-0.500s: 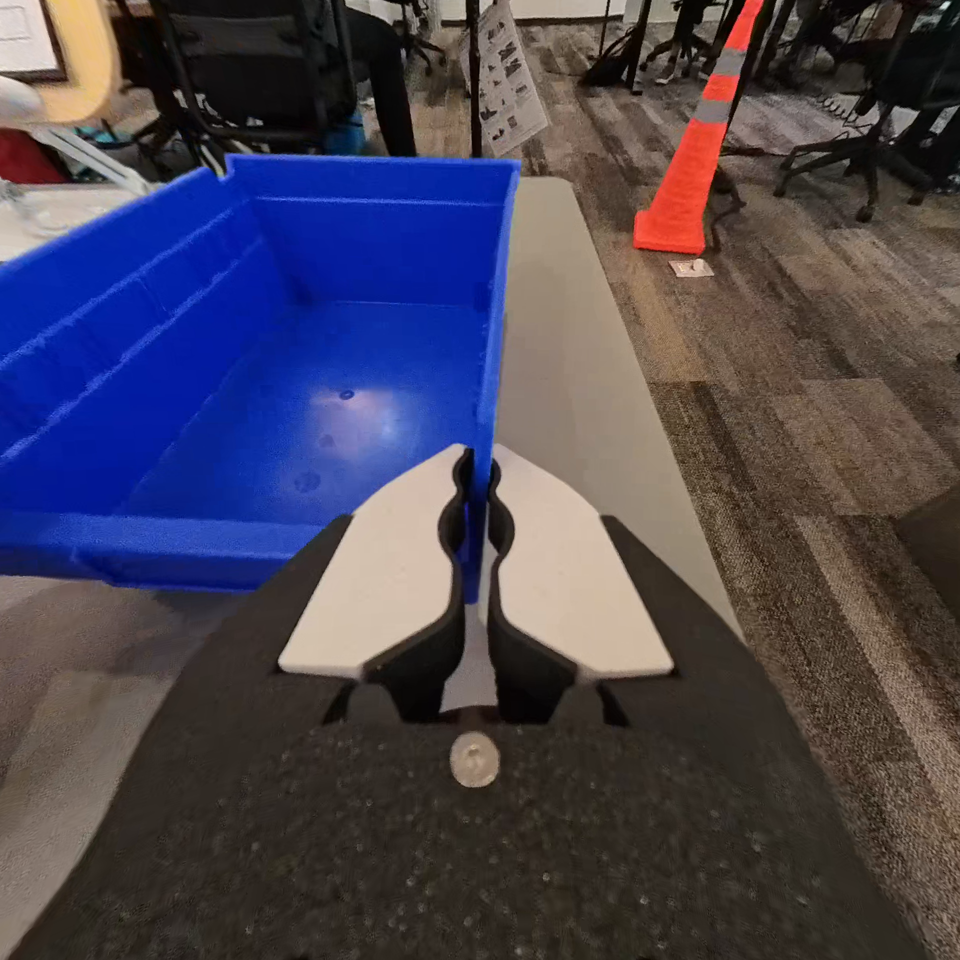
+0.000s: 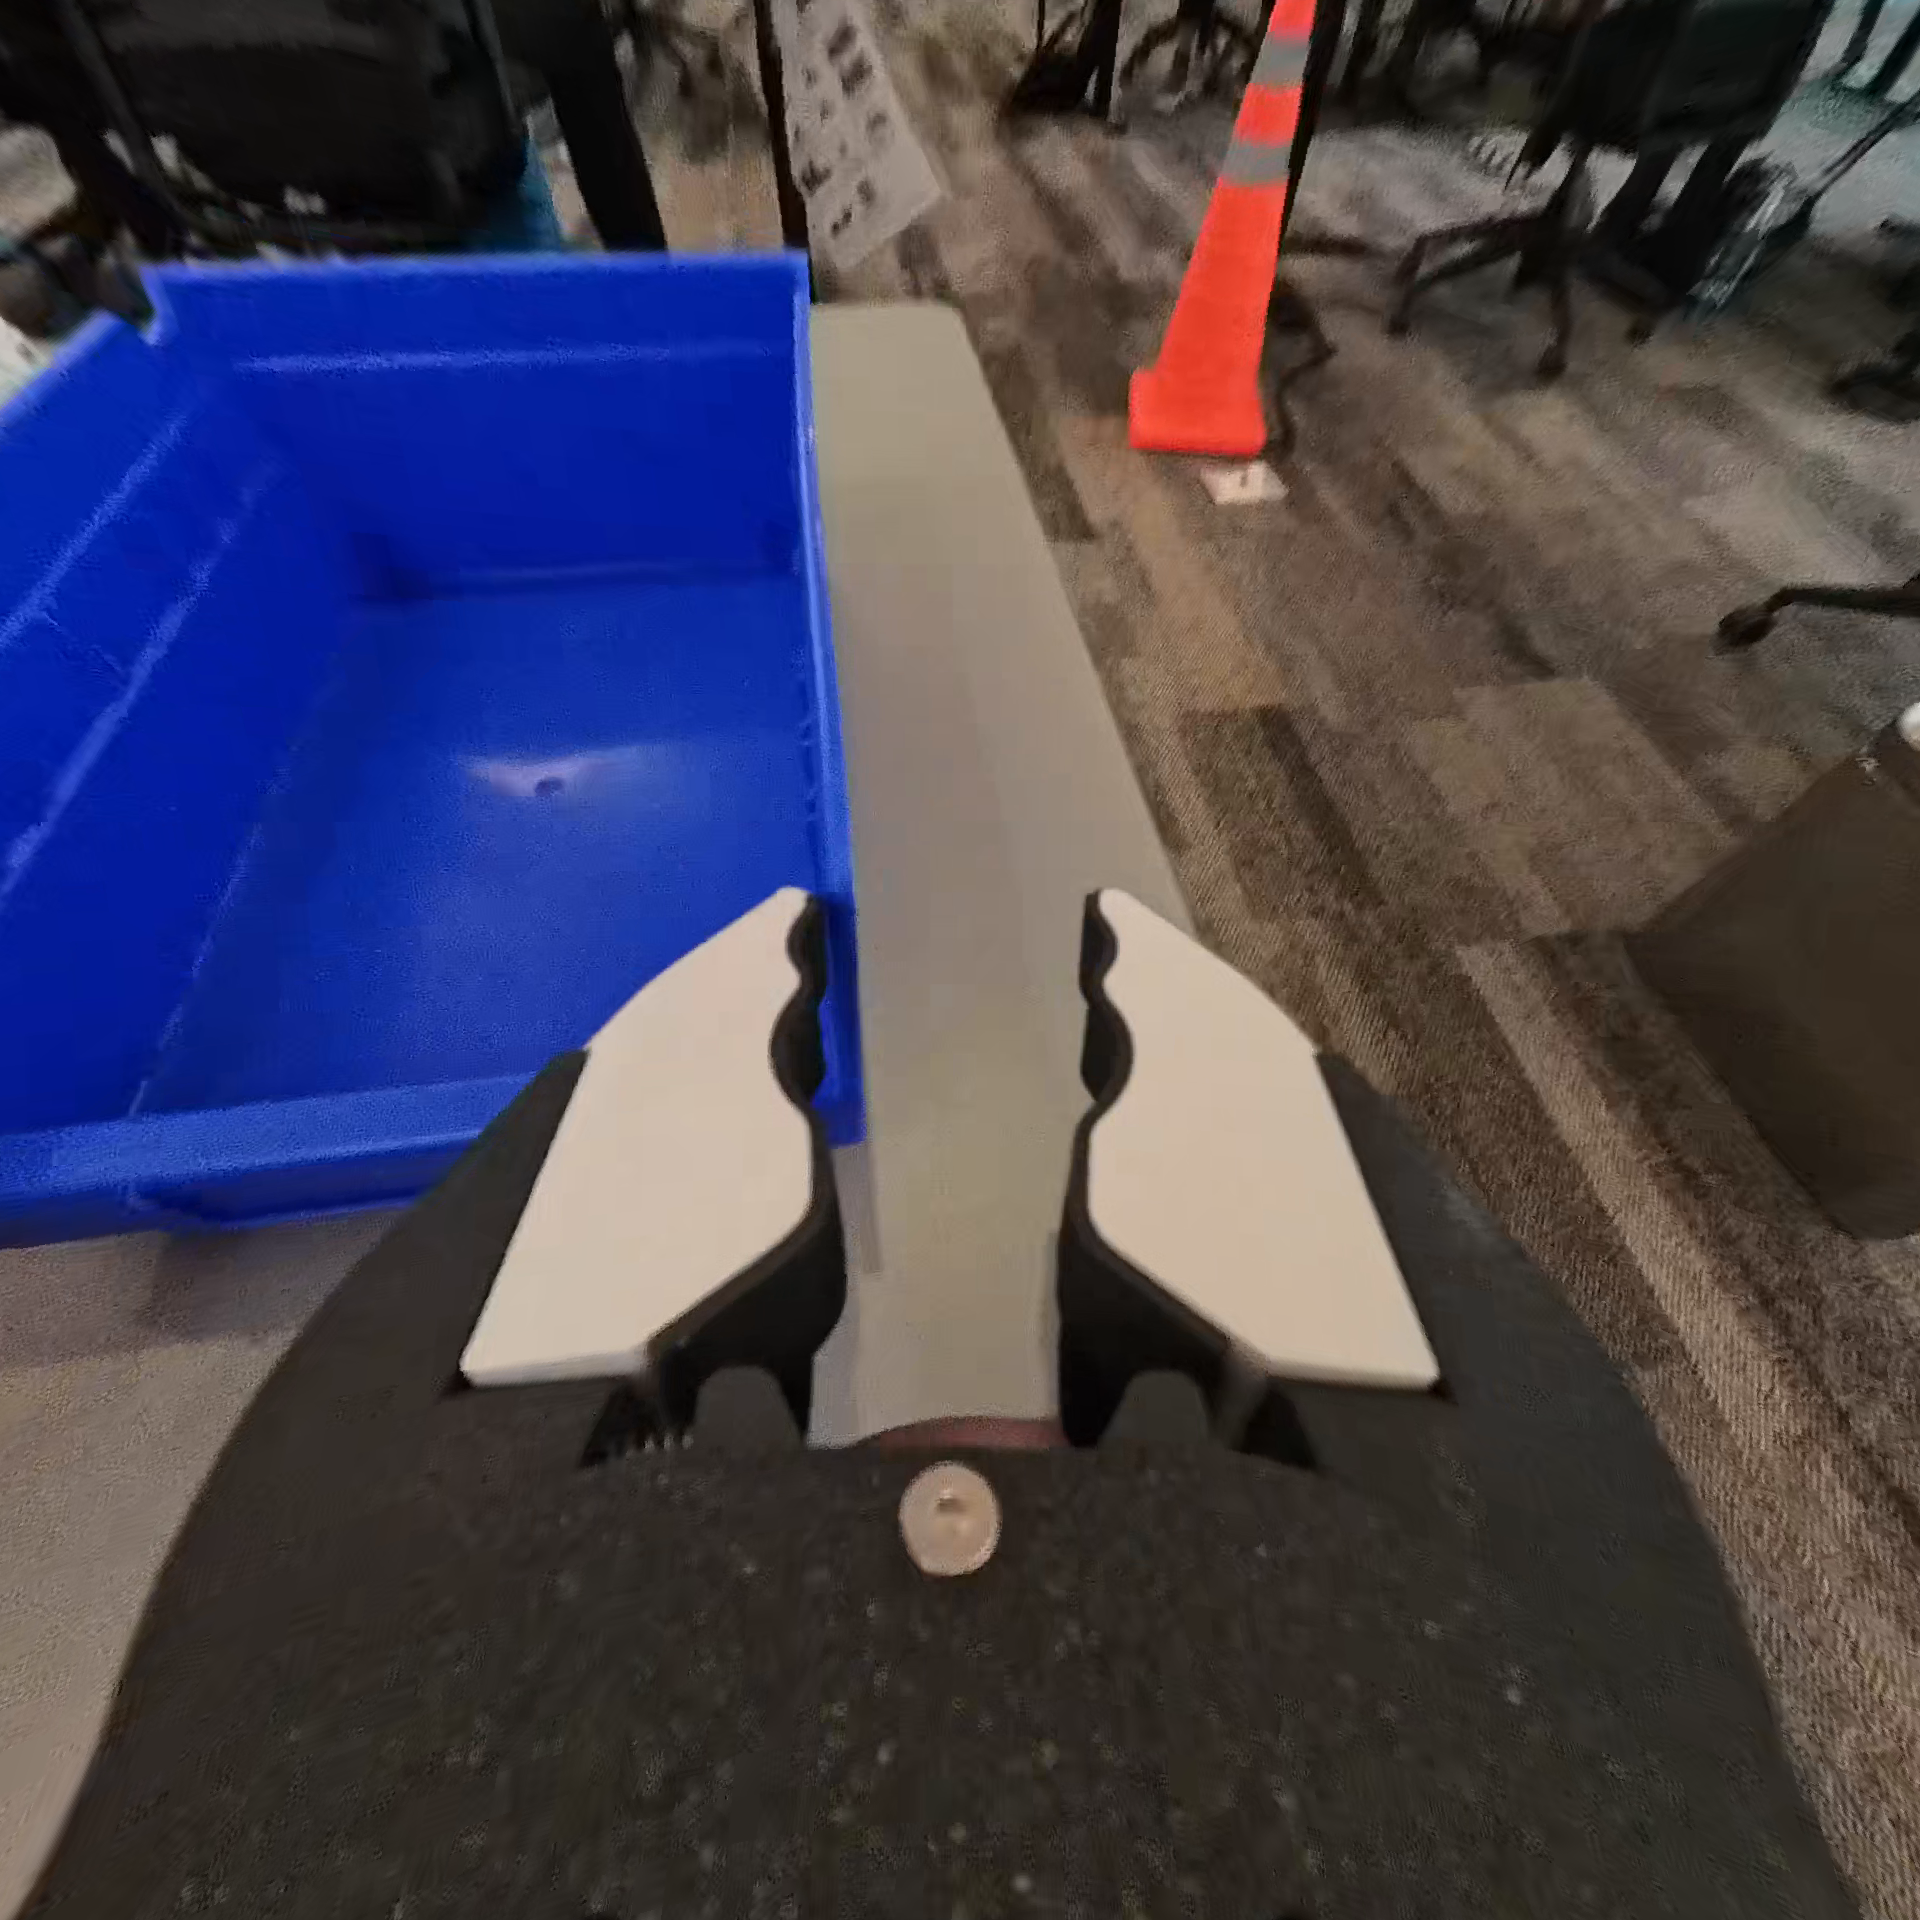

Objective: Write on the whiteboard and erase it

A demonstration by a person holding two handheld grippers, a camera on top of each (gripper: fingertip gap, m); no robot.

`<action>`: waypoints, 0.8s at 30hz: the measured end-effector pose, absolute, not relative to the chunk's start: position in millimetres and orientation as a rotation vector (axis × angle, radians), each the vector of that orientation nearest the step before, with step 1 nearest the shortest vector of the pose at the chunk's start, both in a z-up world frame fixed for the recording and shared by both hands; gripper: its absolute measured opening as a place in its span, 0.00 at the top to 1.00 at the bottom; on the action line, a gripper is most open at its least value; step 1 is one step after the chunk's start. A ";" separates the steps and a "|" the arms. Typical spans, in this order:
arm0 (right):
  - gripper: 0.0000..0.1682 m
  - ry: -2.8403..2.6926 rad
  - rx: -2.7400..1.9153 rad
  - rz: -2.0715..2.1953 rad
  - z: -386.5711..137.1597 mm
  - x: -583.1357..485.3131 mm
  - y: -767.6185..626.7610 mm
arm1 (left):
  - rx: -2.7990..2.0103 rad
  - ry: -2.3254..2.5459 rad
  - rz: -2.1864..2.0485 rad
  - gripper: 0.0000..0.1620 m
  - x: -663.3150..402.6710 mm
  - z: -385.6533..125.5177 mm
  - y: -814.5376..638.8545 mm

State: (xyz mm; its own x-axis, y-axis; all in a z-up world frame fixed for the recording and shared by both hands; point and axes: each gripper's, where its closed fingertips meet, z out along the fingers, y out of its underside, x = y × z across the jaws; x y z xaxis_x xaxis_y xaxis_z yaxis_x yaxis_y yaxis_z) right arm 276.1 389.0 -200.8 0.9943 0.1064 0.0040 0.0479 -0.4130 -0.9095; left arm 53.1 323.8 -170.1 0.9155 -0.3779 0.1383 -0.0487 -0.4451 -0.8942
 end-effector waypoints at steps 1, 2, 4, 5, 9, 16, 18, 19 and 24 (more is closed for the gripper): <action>0.71 -0.107 -1.934 0.047 -186.0 278.9 385.8 | -1.987 0.327 -0.411 0.64 45.3 -154.3 311.5; 0.68 -0.116 -1.868 0.045 -170.5 277.8 382.0 | -1.963 0.345 -0.435 0.62 35.5 -138.3 298.1; 0.65 -0.156 -1.749 0.087 -139.9 263.5 372.8 | -1.914 0.359 -0.458 0.62 6.2 -108.6 270.8; 0.65 -0.178 -1.702 0.118 -126.1 251.7 368.0 | -1.890 0.357 -0.443 0.61 -13.1 -96.1 258.2; 0.60 -0.323 -1.568 0.281 -80.8 168.3 344.3 | -1.817 0.321 -0.190 0.60 -112.4 -76.3 216.2; 0.52 -0.410 -1.600 0.600 -95.7 -18.6 262.5 | -1.955 0.006 0.150 0.60 -266.0 -161.1 179.1; 0.52 -0.502 -1.709 0.634 -135.0 -66.8 236.8 | -1.957 -0.063 0.095 0.59 -275.9 -176.5 174.7; 0.52 -0.558 -1.757 0.625 -152.2 -84.6 227.3 | -1.951 -0.078 0.081 0.59 -279.0 -179.3 174.6; 0.64 -0.526 -1.918 0.459 -204.0 -109.0 227.3 | -2.069 -0.088 0.008 0.67 -280.5 -215.8 185.2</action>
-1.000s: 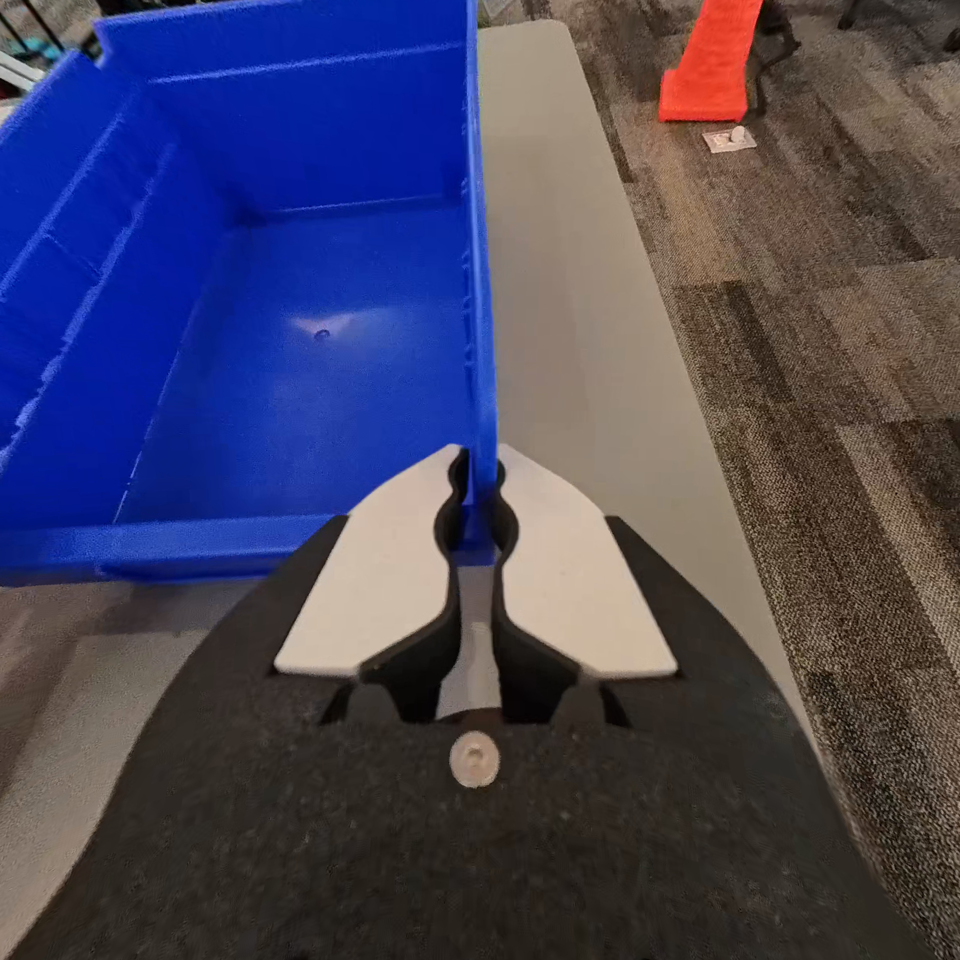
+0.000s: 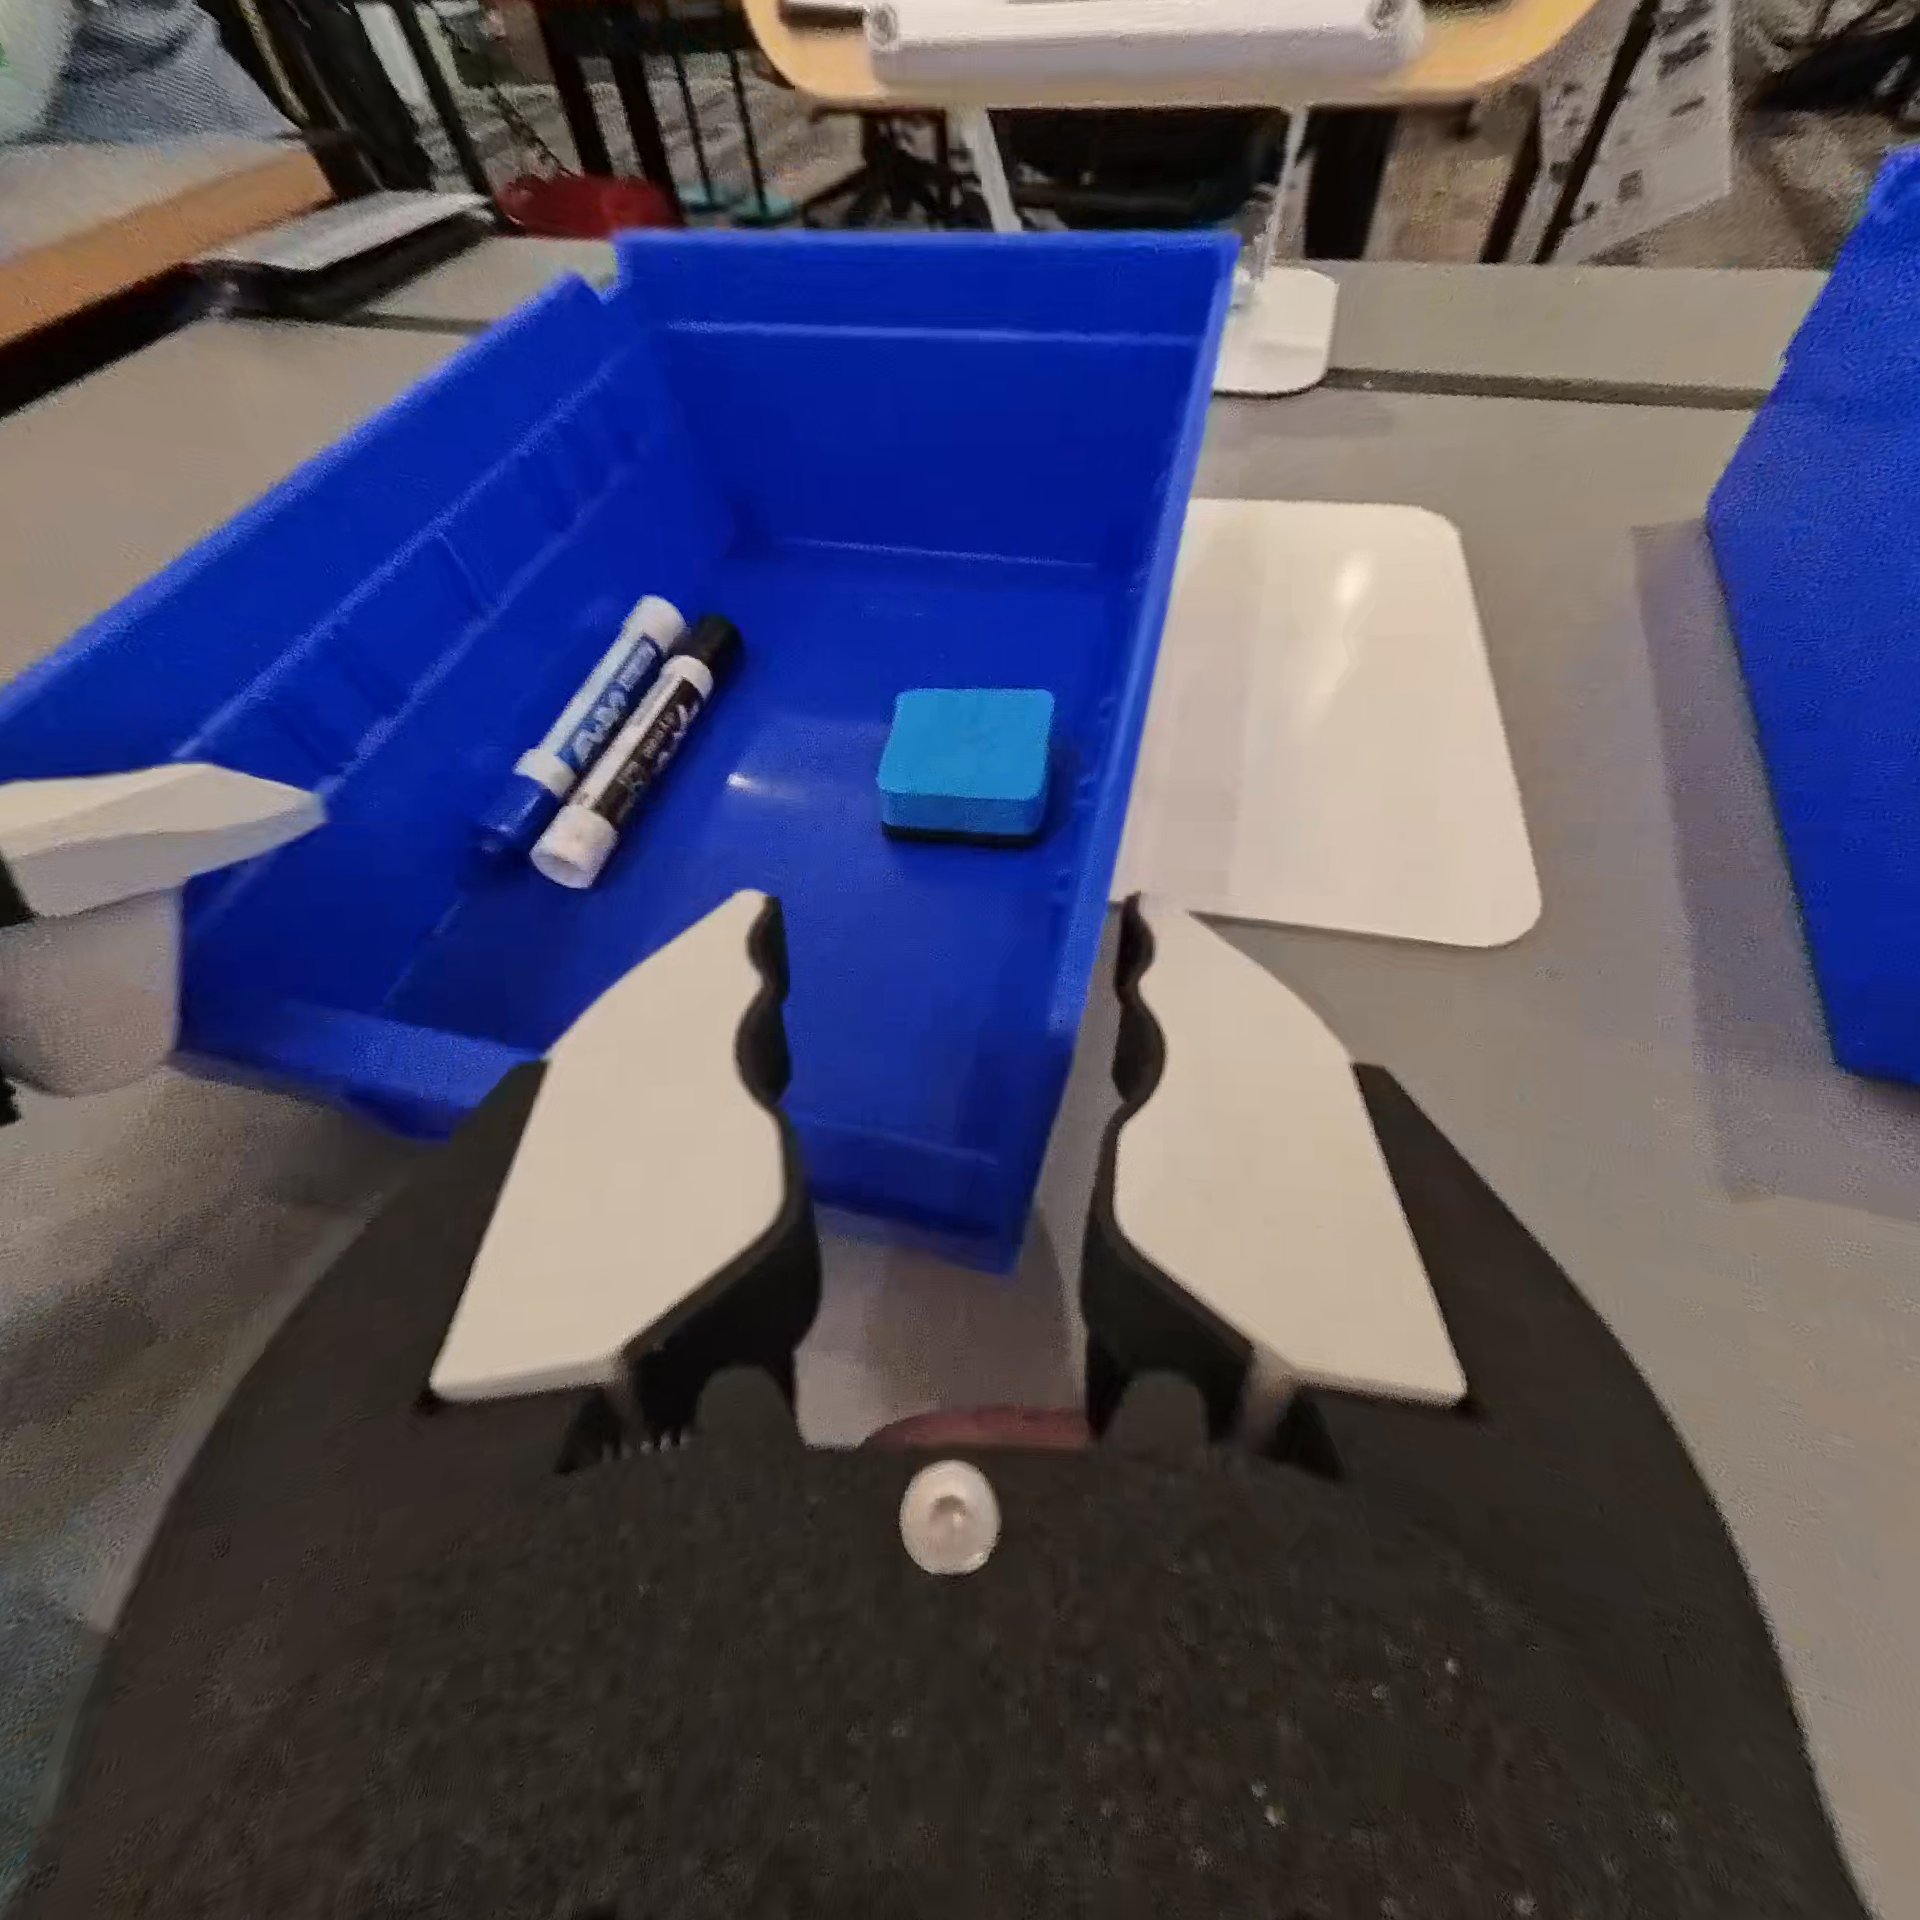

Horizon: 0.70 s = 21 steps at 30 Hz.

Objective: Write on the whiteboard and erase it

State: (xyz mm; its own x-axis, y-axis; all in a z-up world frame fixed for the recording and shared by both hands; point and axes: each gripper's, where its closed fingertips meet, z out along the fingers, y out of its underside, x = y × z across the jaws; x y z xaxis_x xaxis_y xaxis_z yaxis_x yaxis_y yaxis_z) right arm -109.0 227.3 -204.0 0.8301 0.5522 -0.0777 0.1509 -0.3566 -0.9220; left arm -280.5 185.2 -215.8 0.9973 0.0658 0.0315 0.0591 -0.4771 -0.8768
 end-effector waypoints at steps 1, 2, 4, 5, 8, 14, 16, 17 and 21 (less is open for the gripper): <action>0.74 -0.504 -1.938 0.405 -211.0 -107.4 230.7 | -2.070 -0.093 -0.067 0.78 -275.0 -217.1 187.1; 0.83 -0.476 -1.956 0.363 -216.1 -105.7 234.0 | -2.065 -0.144 -0.110 0.94 -275.1 -216.7 188.1; 0.94 -0.415 -1.977 0.356 -217.7 -104.6 237.4 | -2.082 -0.168 -0.037 0.96 -282.3 -217.5 189.6; 0.97 -0.399 -1.992 0.344 -217.9 -102.7 238.3 | -2.097 -0.167 0.000 0.97 -285.3 -217.6 189.2; 0.97 -0.404 -2.000 0.318 -217.4 -102.1 235.7 | -2.100 -0.161 -0.007 0.97 -286.0 -217.8 187.0; 0.97 -0.415 -1.976 0.304 -203.1 -139.1 227.1 | -2.087 -0.214 0.024 0.98 -325.2 -206.3 179.0; 0.97 -0.438 -1.961 0.321 -198.5 -165.8 226.0 | -2.068 -0.235 0.046 0.98 -351.7 -197.8 176.4; 0.97 -0.446 -1.950 0.323 -196.7 -180.0 226.0 | -2.055 -0.232 0.060 0.98 -365.7 -194.4 176.2; 0.97 -0.459 -1.918 0.344 -193.6 -242.8 225.3 | -2.031 -0.278 0.124 0.98 -428.4 -187.4 172.7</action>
